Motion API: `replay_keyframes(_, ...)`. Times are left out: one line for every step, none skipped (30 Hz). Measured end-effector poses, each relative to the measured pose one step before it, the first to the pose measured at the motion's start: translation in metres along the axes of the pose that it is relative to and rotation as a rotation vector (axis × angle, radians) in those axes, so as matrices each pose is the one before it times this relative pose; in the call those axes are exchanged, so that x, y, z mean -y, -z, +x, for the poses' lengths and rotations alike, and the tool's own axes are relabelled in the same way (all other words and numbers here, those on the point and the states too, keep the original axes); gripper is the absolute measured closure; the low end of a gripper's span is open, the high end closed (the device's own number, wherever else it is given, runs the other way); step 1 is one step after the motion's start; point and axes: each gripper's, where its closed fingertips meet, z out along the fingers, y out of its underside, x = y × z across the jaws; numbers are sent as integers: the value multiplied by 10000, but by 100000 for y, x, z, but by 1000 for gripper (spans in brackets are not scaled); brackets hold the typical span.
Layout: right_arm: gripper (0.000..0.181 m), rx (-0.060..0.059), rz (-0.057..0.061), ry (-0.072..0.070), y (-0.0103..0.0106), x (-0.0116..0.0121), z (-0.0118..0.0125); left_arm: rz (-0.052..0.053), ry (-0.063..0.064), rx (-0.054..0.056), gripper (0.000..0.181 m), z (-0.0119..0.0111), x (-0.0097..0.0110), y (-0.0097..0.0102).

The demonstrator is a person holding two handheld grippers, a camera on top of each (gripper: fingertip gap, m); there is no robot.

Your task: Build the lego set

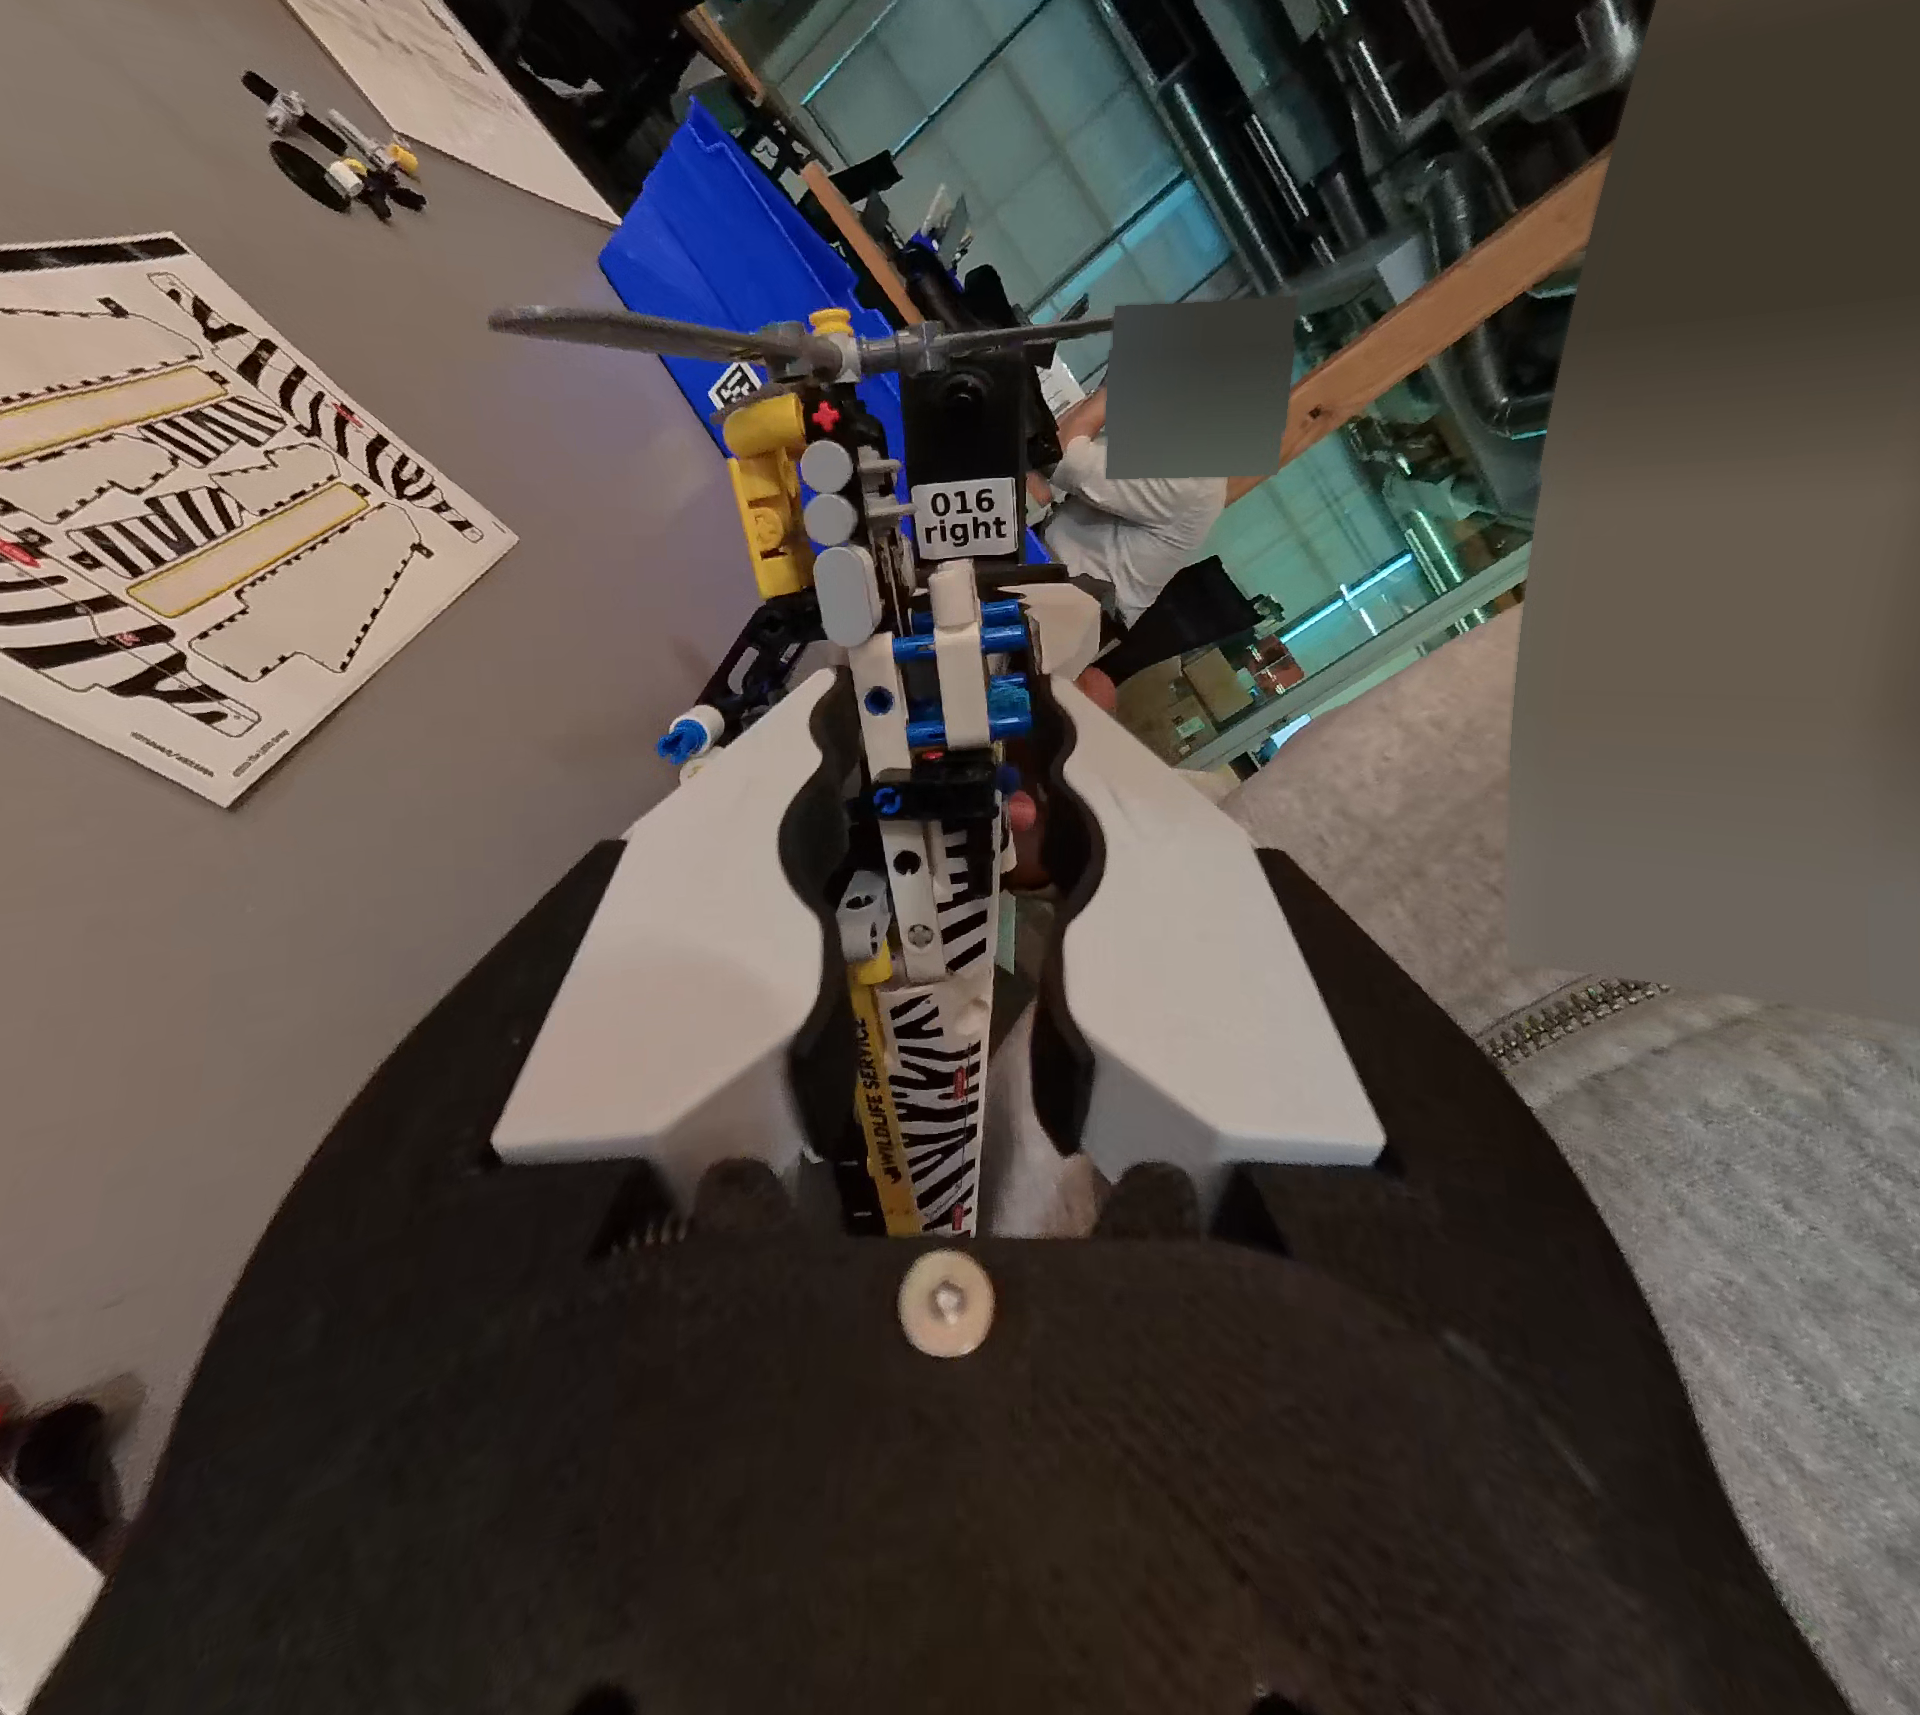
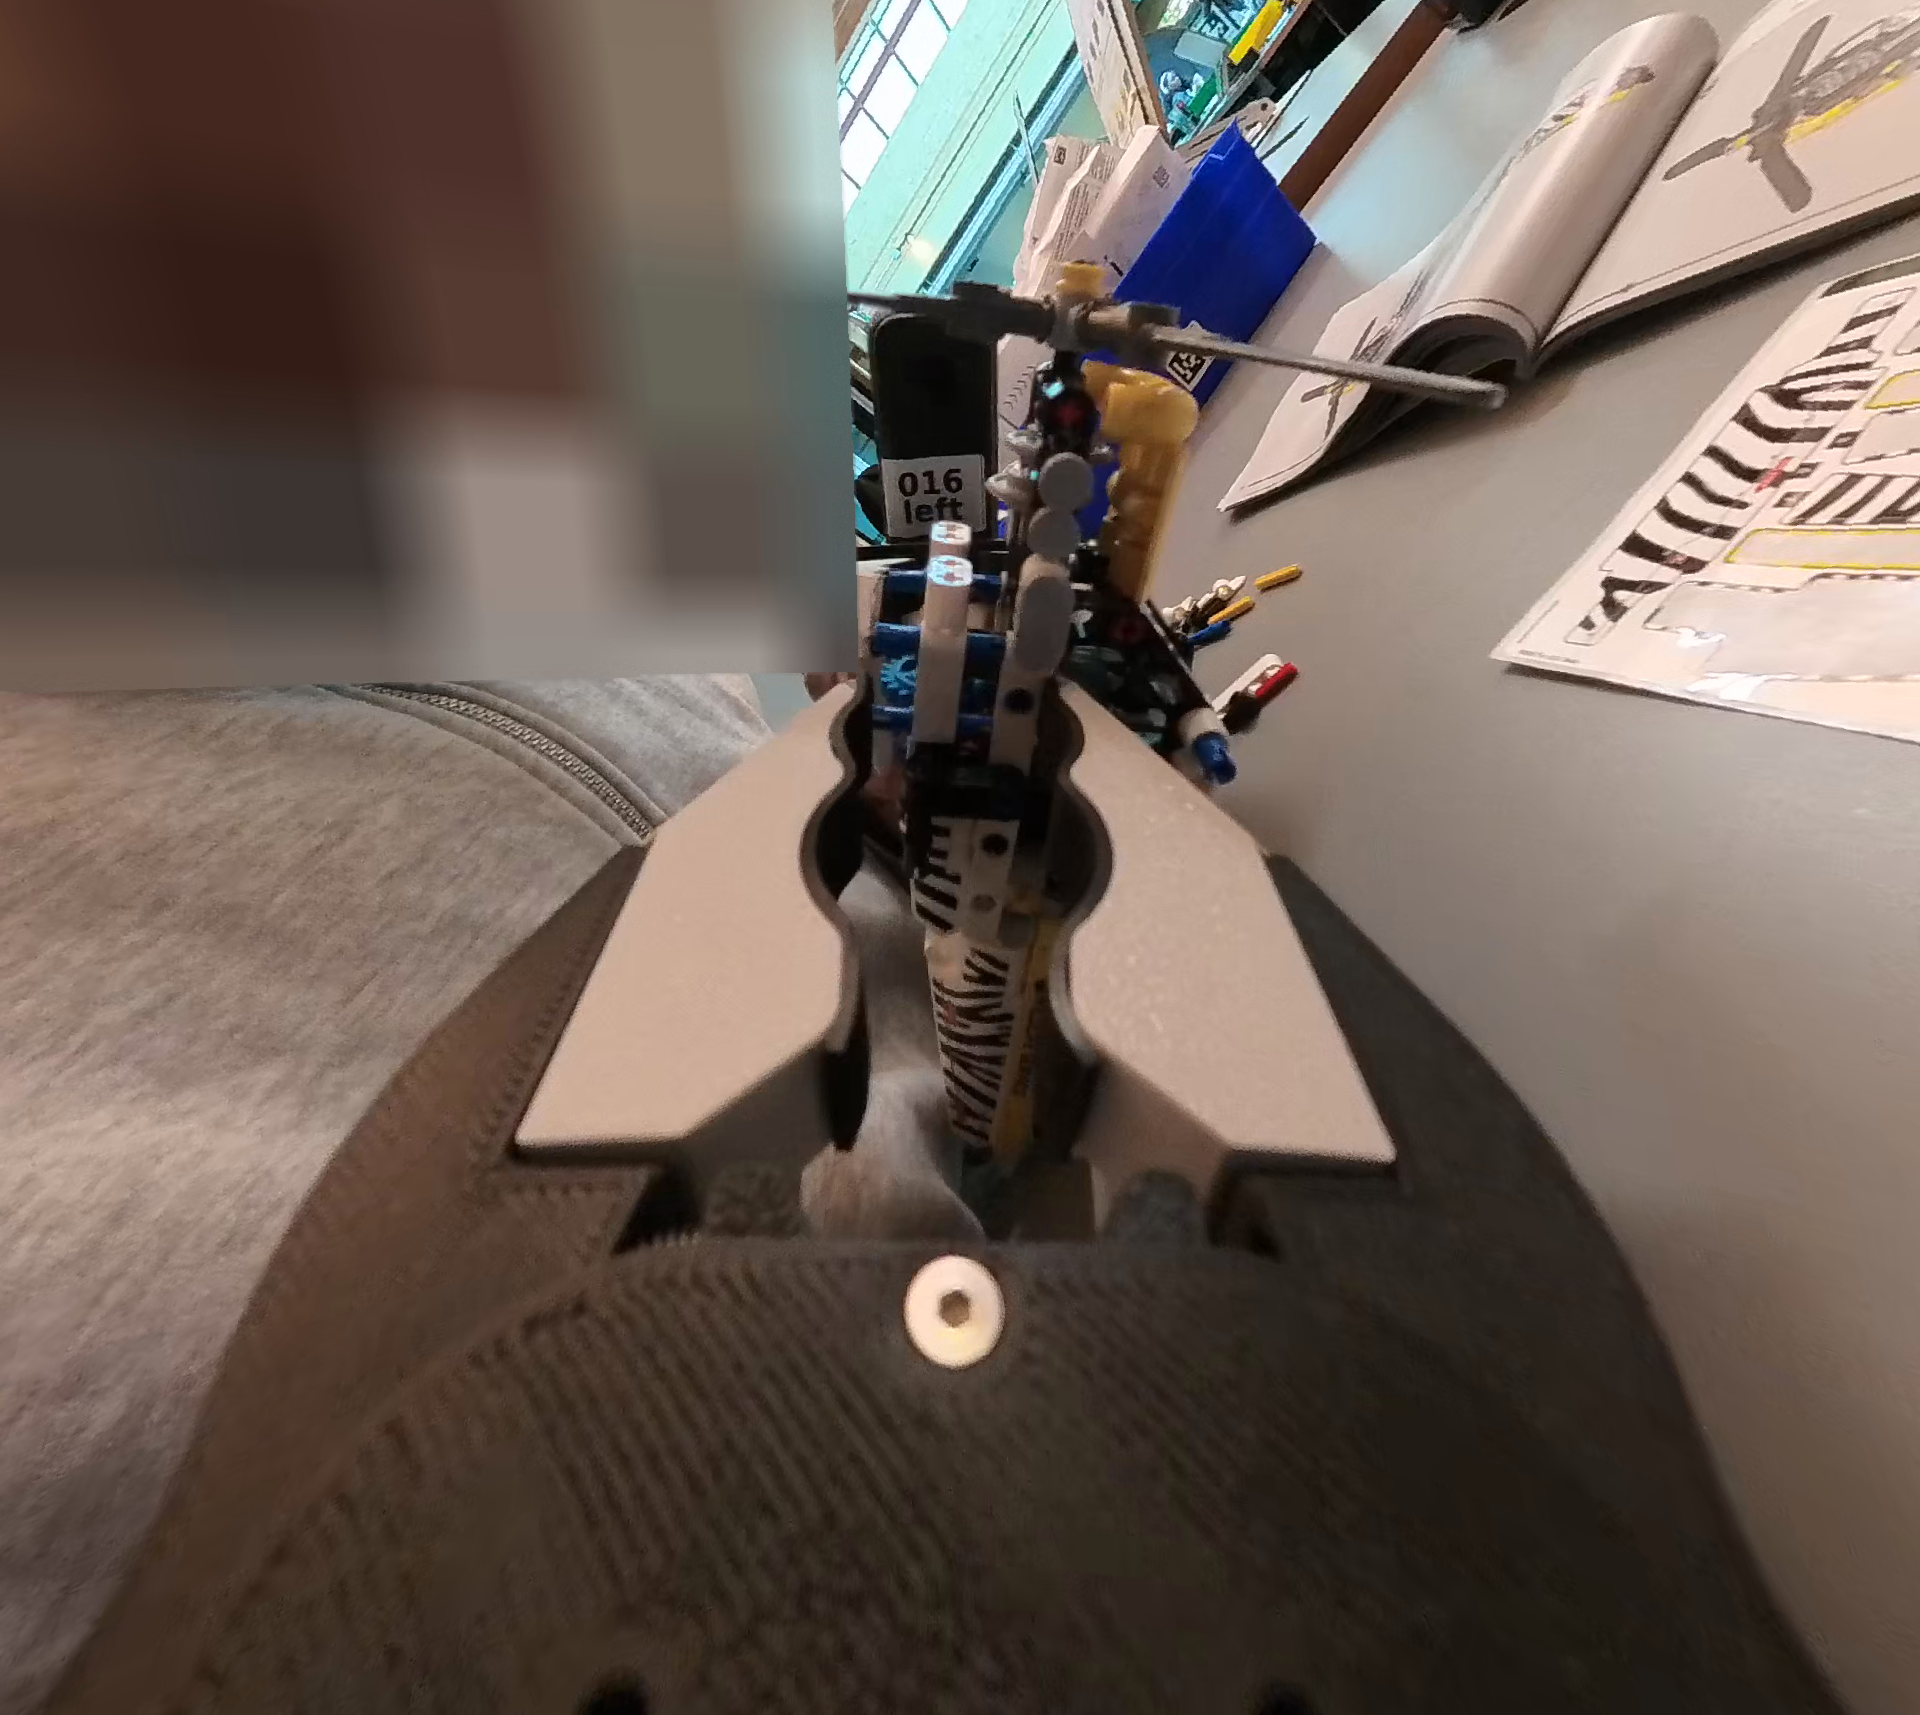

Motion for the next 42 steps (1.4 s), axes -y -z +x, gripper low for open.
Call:
replay_keyframes(152,-2,-8,-10,11,5,7,-12,18,-2,151,-1,3,-6)
replay_keyframes(152,-10,4,-5,7,4,8,-3,69,-13,152,-4,19,-8)
replay_keyframes(152,-10,26,-6,2,48,3,29,98,-16,152,-1,44,-16)
replay_keyframes(152,-5,31,-1,-1,55,-1,64,138,-33,152,15,61,-23)
replay_keyframes(152,-16,19,9,6,63,3,71,184,-42,151,-11,50,-25)
replay_keyframes(152,-21,1,14,0,40,18,64,221,-73,151,-7,50,-4)
replay_keyframes(152,-25,-8,14,-2,24,-4,55,187,-56,151,-1,36,-2)
replay_keyframes(152,-39,-13,21,-21,17,13,54,108,-6,151,-17,34,6)
replay_keyframes(152,-22,-16,4,-24,11,0,63,59,5,151,25,55,19)
replay_keyframes(152,-10,-10,0,-28,25,-27,76,94,5,152,37,77,5)
replay_keyframes(152,-46,-14,28,-23,15,14,51,135,23,152,-27,51,1)
replay_keyframes(152,-53,-19,37,0,4,25,10,166,-4,153,-40,12,3)
replay_keyframes(152,-32,-21,33,3,-3,1,-19,177,-28,153,-24,-2,4)
replay_keyframes(152,-33,-12,55,2,-8,5,-8,148,-39,153,-14,-10,4)
replay_keyframes(152,-43,-16,89,15,-7,-5,-7,122,-48,153,-5,-14,0)
replay_keyframes(152,-45,-3,141,9,7,-46,-3,125,-80,153,33,-11,-1)
replay_keyframes(152,-53,30,186,24,58,-70,-42,122,-78,153,29,-56,-23)
replay_keyframes(152,-43,75,211,45,102,-106,-80,114,-92,153,60,-84,-52)
replay_keyframes(152,-3,79,137,54,123,-115,-62,88,-88,153,79,-60,-67)
replay_keyframes(152,11,30,71,40,36,-60,-16,60,6,153,-14,43,-32)
replay_keyframes(152,53,7,24,-2,-8,-86,26,48,169,159,-247,97,36)
replay_keyframes(152,40,34,-8,-9,10,-71,-1,-22,-63,158,54,51,38)
replay_keyframes(153,-33,39,39,11,7,38,-7,67,-5,158,2,44,49)
replay_keyframes(152,5,27,-16,15,2,13,-8,-3,27,157,-23,-16,45)
replay_keyframes(152,-24,29,-5,47,17,66,1,-57,81,157,-60,-21,49)
replay_keyframes(152,-36,24,10,54,8,64,-7,-94,80,156,-23,-23,59)
replay_keyframes(152,-25,14,15,38,2,36,-28,-84,33,154,58,-24,49)
replay_keyframes(152,-36,6,23,19,4,33,-57,-61,8,151,83,-69,22)
replay_keyframes(152,-28,-5,35,14,-11,17,-57,-42,17,148,69,-66,-4)
replay_keyframes(152,-18,6,40,18,32,4,-57,-40,30,147,40,-88,-28)
replay_keyframes(152,-14,-1,28,15,31,-1,-63,-37,48,147,-10,-112,-43)
replay_keyframes(152,-20,-11,30,22,17,8,-52,-23,70,147,-69,-84,-41)
replay_keyframes(152,-22,-12,39,31,7,9,-49,4,65,149,-88,-77,-41)
replay_keyframes(152,-21,-5,24,28,4,12,-31,36,12,149,-34,-33,-26)
replay_keyframes(152,-3,4,3,36,3,-2,-22,61,-16,149,4,-24,-23)
replay_keyframes(152,10,15,7,27,4,-17,-13,27,-14,149,35,-36,-16)
replay_keyframes(152,12,17,13,10,-8,-39,-22,-36,9,149,30,-33,-5)
replay_keyframes(152,12,10,5,9,-2,-31,-36,-49,30,149,23,-52,0)
replay_keyframes(152,14,2,-5,-1,2,-24,-39,-75,45,149,19,-38,1)
replay_keyframes(152,17,0,-4,-7,1,-11,-47,-82,49,149,9,-27,-3)
replay_keyframes(152,14,1,-9,-5,3,3,-40,-44,45,151,-14,-14,2)
replay_keyframes(152,13,-1,-14,-12,-6,10,-23,-44,14,151,7,8,9)
